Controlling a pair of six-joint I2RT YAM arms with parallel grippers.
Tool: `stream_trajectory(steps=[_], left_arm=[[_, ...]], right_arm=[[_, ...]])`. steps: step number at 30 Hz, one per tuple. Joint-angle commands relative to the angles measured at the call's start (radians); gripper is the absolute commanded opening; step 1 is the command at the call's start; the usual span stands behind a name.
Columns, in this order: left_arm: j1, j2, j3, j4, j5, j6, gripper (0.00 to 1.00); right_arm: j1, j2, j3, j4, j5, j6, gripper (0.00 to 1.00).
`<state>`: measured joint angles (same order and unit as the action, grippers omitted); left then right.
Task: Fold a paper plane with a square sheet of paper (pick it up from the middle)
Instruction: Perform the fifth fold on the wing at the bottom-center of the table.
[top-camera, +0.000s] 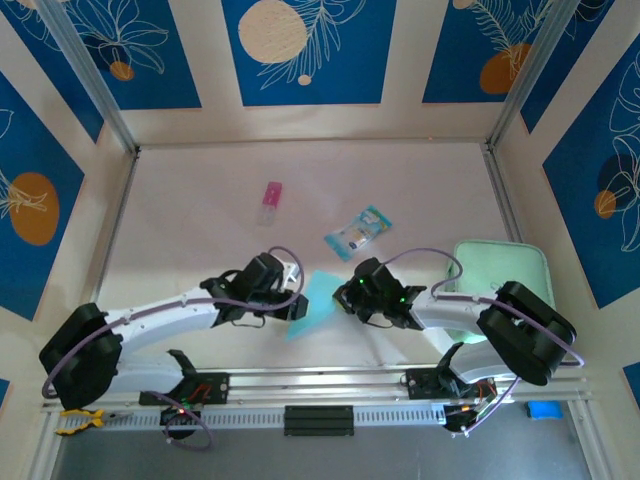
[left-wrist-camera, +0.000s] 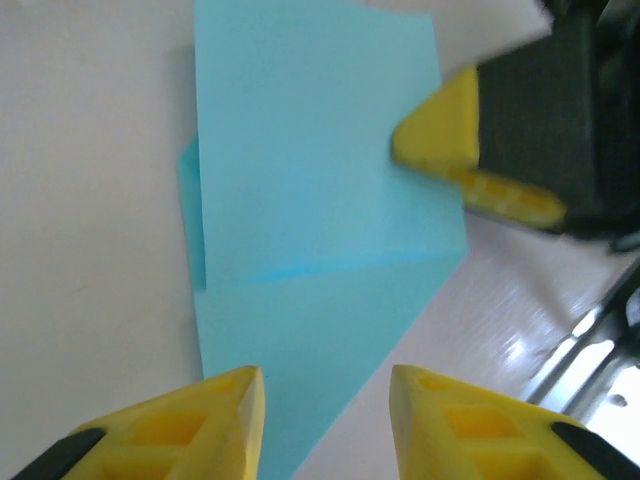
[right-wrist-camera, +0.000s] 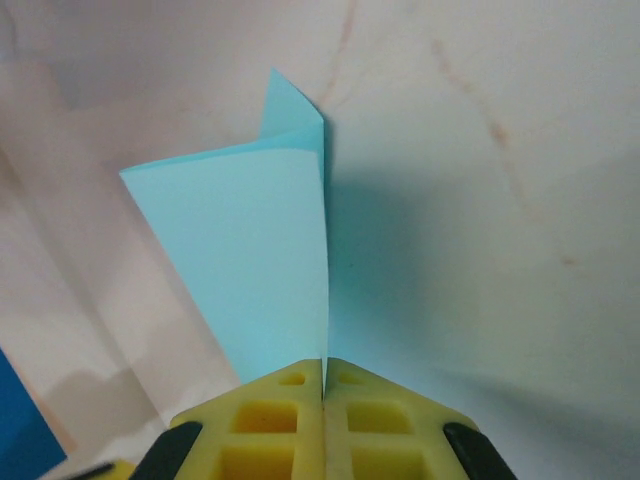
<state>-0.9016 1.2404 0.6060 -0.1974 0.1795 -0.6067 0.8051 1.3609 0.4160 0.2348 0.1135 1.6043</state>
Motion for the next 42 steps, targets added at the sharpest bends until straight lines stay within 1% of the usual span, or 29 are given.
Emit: stream_trajectory(steps=[1,4,10,15,22,29,38,42], left_arm=[[-0.083,0.024,0.044,-0.093,-0.167,0.059,0.4],[-0.156,0.085,0.085,-0.131,-0.255,0.074,0.41],[-0.266,0.19,0.163,-0.166,-0.381,0.104,0.44],[-0.306,0.248,0.205,-0.198,-0.447,0.118,0.45],[-0.332,0.286,0.227,-0.226,-0.538,0.13,0.46],[-0.342,0.318,0.234,-0.215,-0.545,0.157,0.42],[-0.345,0.332,0.235,-0.214,-0.549,0.169,0.42],[-0.347,0.337,0.237,-0.216,-0.566,0.168,0.41]], right_arm=[[0.006,-0.028,-0.009,-0.048,0.073,0.086,0.0],[0.019,-0.048,-0.012,-0.057,0.101,0.095,0.0],[0.016,-0.06,0.011,-0.108,0.086,0.076,0.0],[0.017,-0.062,0.023,-0.106,0.075,0.058,0.0],[0.014,-0.062,0.022,-0.095,0.067,0.061,0.0],[-0.001,-0.072,0.018,-0.084,0.051,0.061,0.0],[-0.02,-0.071,0.022,-0.071,0.023,0.042,0.0],[-0.025,-0.068,0.028,-0.075,0.014,0.031,0.0]])
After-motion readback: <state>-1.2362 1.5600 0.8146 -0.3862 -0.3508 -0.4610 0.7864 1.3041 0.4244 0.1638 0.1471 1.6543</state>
